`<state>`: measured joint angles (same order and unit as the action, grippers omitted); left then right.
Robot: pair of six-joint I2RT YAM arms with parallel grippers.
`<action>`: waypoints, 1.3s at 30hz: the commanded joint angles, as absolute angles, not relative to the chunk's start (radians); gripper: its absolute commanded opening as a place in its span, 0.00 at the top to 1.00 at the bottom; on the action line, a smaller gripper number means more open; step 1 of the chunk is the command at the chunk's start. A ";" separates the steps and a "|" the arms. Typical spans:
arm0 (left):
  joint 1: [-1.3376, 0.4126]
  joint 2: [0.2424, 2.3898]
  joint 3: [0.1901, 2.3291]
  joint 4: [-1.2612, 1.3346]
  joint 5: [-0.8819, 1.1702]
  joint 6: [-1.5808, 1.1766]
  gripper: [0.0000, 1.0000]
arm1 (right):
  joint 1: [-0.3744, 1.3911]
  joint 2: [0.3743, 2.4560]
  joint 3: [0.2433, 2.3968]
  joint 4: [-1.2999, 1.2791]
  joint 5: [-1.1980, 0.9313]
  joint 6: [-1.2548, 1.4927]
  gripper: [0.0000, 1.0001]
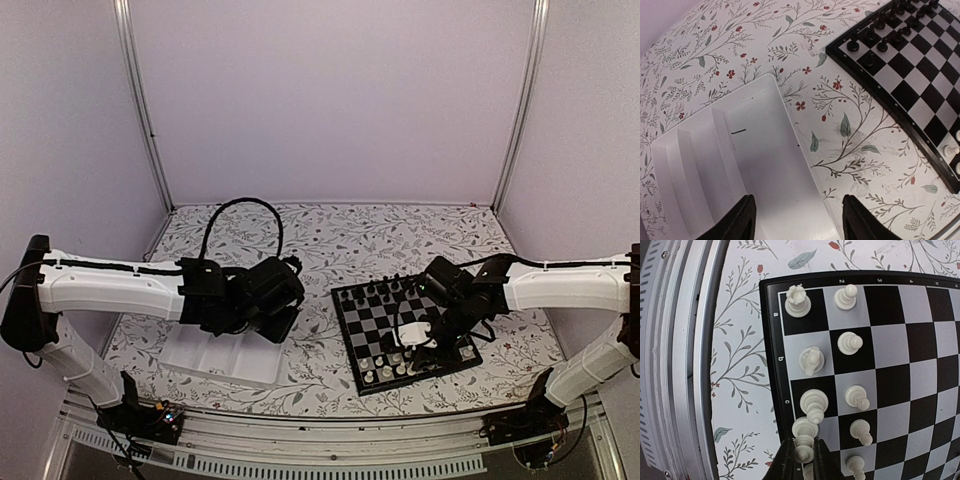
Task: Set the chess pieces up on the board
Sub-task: Adjust the chess piece on the chessboard.
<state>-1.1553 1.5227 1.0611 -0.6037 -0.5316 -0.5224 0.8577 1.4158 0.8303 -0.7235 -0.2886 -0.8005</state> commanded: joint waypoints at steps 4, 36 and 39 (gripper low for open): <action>-1.149 1.517 1.051 -0.601 -0.532 -0.539 0.39 | 0.865 1.438 0.833 -0.750 -0.253 -0.801 0.95; -1.149 1.478 1.020 -0.604 -0.513 -0.577 0.39 | 0.865 1.390 0.892 -0.818 -0.228 -0.776 0.74; -1.149 1.476 1.048 -0.707 -0.511 -0.647 0.41 | 0.865 1.363 0.948 -0.865 -0.281 -0.771 0.69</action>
